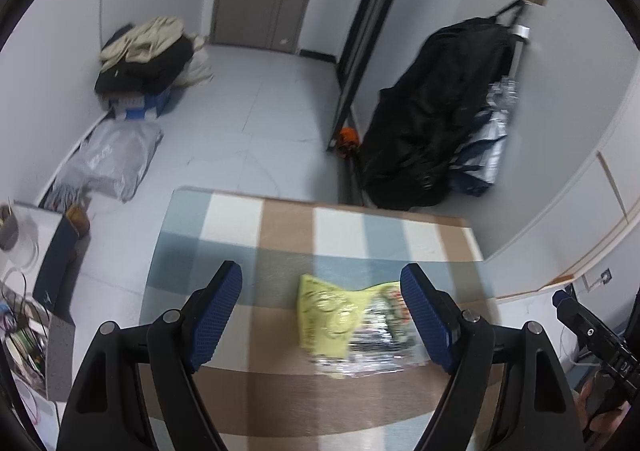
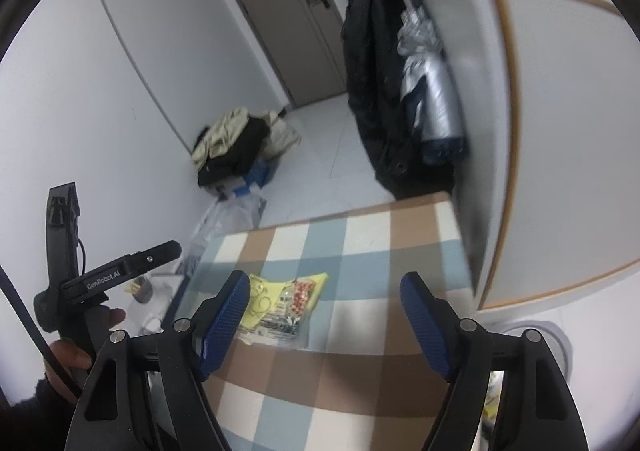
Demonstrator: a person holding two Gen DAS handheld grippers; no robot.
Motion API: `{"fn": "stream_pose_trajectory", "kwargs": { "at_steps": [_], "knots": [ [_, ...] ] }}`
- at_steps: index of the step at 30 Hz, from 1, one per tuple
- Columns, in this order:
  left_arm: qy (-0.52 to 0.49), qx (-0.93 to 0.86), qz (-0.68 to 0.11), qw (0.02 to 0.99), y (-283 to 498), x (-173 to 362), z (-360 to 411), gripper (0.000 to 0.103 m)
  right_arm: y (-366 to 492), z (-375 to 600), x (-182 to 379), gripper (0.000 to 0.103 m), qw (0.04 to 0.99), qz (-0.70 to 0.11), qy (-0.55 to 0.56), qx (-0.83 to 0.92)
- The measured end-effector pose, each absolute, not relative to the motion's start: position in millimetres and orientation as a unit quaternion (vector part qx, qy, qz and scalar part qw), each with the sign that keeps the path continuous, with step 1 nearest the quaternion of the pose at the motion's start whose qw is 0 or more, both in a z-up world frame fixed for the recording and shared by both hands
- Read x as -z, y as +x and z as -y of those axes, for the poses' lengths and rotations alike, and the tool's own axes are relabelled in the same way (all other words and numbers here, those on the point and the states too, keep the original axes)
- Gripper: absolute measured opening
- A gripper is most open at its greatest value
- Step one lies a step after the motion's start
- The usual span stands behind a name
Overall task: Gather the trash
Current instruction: 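Move both tools back to the yellow bag on the table, then grasp the yellow plastic bag with the left gripper while right grasps the red-white checked wrapper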
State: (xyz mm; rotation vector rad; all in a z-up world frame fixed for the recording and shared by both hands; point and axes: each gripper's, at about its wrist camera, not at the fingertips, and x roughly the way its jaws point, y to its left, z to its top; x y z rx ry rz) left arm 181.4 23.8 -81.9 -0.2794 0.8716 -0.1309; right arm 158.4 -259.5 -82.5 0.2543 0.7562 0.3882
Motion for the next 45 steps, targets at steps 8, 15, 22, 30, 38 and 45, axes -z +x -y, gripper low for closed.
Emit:
{"fn": "stream_pose_trajectory", "kwargs": {
  "at_steps": [8, 15, 22, 30, 38, 45],
  "knots": [
    [-0.159, 0.079, -0.474, 0.862, 202.1, 122.5, -44.4, 0.079, 201.0, 207.9, 117.7, 0.057, 0.871, -0.430, 0.093, -0.220],
    [-0.187, 0.083, -0.489, 0.848, 210.5, 134.6, -56.2, 0.079, 232.1, 167.8, 151.3, 0.039, 0.844, -0.481, 0.080, -0.223],
    [-0.193, 0.079, -0.507, 0.836, 217.3, 144.6, -61.8, 0.079, 230.4, 152.4, 169.4, 0.028, 0.848, -0.491, 0.023, -0.198],
    [-0.150, 0.093, -0.534, 0.827, 217.8, 152.4, -41.4, 0.079, 222.6, 151.7, 172.7, 0.015, 0.857, -0.476, -0.002, -0.197],
    [-0.128, 0.108, -0.546, 0.821, 214.8, 158.0, -29.7, 0.079, 223.4, 160.4, 161.8, 0.005, 0.862, -0.462, 0.026, -0.208],
    [-0.094, 0.117, -0.544, 0.826, 214.1, 159.5, -14.7, 0.079, 223.1, 180.3, 161.4, 0.004, 0.853, -0.465, 0.093, -0.216]
  ]
}}
